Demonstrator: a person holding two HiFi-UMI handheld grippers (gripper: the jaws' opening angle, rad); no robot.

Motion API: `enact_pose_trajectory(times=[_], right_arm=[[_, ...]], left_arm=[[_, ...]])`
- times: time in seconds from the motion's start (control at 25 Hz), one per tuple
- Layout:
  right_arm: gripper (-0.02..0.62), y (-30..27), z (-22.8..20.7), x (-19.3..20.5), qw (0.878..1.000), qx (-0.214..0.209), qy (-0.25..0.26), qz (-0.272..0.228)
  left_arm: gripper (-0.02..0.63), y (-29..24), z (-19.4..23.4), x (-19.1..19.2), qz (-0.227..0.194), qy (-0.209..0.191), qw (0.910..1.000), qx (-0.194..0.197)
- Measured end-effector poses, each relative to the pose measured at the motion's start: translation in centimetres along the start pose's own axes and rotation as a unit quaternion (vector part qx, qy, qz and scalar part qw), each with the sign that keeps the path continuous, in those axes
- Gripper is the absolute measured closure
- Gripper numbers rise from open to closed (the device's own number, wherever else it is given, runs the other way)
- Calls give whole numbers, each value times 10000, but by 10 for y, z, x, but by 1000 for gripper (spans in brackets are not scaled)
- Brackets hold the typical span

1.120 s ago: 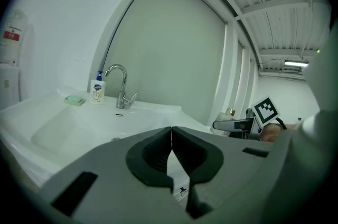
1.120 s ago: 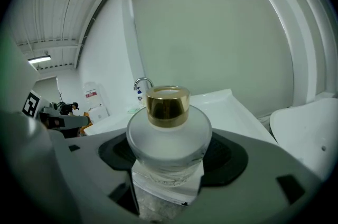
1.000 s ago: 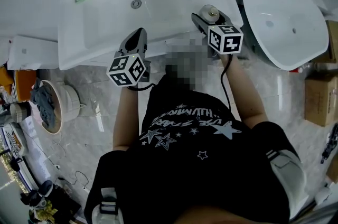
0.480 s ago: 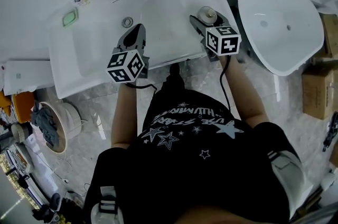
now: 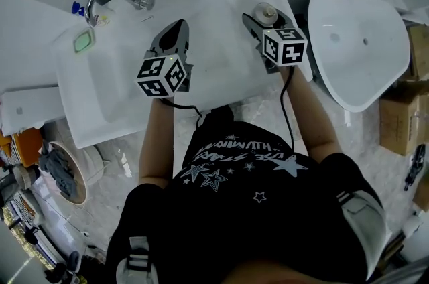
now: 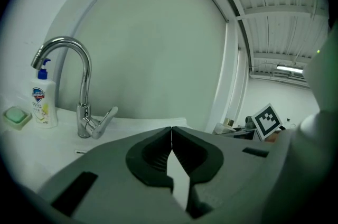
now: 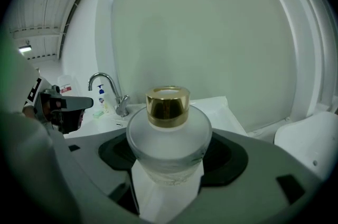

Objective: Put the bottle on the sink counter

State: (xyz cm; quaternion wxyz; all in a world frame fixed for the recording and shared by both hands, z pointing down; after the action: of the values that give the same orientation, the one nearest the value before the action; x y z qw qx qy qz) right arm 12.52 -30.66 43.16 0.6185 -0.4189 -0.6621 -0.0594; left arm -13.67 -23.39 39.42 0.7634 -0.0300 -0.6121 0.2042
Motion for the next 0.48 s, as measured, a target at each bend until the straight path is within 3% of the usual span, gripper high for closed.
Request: enact_pose_trajectory(times=[0.48], right_arm=[[276,-76,-29,-22,9997,67,135,177]], left_arm=[[597,-70,25,-11,166,87,9998,71]])
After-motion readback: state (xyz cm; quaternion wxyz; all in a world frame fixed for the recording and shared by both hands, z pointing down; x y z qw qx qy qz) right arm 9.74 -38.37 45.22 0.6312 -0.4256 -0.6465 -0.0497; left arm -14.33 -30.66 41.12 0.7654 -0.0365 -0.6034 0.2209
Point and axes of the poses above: the fingertips, and each gripper's own axes: y backward along the fingers, z to its left, x out of its underside, the point moved 8 cm from there along y, backward along the fingers, and after that the axes turned 7 degrees about -x, right-handed, at the moved point
